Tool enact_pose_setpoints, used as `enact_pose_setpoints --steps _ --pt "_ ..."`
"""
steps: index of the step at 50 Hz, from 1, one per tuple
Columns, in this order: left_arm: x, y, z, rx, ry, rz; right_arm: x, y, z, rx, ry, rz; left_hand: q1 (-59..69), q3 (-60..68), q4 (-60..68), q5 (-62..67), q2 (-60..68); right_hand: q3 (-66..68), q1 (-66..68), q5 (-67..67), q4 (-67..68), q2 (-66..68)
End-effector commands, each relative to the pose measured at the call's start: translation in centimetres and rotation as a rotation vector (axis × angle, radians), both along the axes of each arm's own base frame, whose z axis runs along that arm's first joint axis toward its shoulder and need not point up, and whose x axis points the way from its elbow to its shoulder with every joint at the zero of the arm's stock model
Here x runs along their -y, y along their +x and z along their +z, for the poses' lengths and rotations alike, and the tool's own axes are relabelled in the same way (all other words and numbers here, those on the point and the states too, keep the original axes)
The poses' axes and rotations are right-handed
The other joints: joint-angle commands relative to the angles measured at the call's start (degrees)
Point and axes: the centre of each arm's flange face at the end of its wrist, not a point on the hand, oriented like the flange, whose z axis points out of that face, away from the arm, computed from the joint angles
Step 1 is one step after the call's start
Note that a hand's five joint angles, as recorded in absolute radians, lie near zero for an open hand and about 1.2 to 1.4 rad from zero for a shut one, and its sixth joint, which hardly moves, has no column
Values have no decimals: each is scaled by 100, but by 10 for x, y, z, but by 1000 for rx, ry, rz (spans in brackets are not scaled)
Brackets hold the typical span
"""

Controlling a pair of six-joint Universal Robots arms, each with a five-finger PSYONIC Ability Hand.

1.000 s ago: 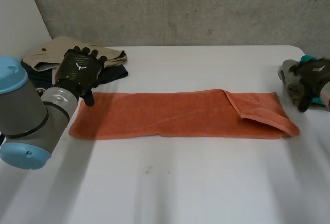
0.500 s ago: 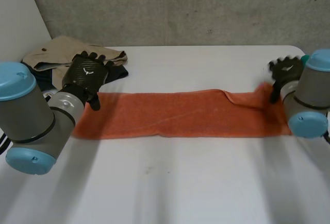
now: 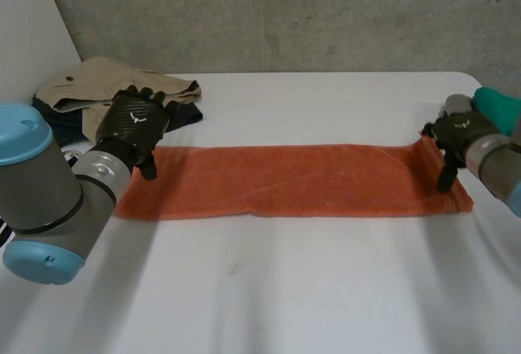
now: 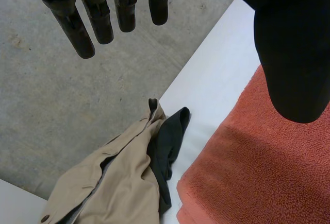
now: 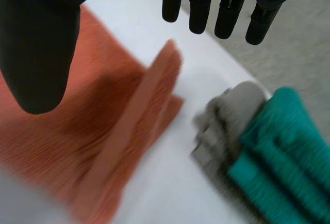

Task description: Fold the laundry.

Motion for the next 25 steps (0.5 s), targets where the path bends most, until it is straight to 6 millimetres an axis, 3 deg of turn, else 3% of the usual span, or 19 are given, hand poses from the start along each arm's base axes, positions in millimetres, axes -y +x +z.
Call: enact_pose_setpoints --steps 1,6,10,16,18,19,20,21,25 --pt "-7 1 2 0 -1 -5 -37 -15 -10 21 98 89 -79 -239 -176 -281 -201 516 566 470 523 528" --pt "-8 1 1 2 5 -8 -45 -16 -30 0 83 149 -79 -239 -176 -281 -201 516 566 470 523 528" --pt "-11 -4 0 2 5 -22 -33 -22 -42 -47 -15 147 -79 -239 -176 -281 -201 516 566 470 523 528" --pt "-11 -5 -1 -4 -6 -24 -16 -30 -68 -95 -31 138 -79 -239 -176 -281 -201 818 867 772 824 830" --pt "-12 -5 -1 -2 -6 -25 -11 -32 -74 -120 -29 131 -79 -239 -176 -281 -201 2004 2054 1958 2010 2016" --pt "-12 -5 -2 -2 -6 -25 -9 -33 -74 -129 -34 121 -79 -239 -176 -281 -201 3229 3279 3183 3235 3241" --pt "-13 -5 -3 -1 -3 -26 -7 -35 -73 -136 -40 107 -79 -239 -176 -281 -201 5456 5506 5410 5462 5468" --pt "-13 -4 -3 0 -1 -23 -5 -38 -73 -147 -46 83 -79 -239 -176 -281 -201 6355 6405 6309 6361 6367" --pt "-14 -4 -2 -1 -3 -23 8 -67 -64 -224 -110 -97 -79 -239 -176 -281 -201 6364 6414 6318 6370 6376"
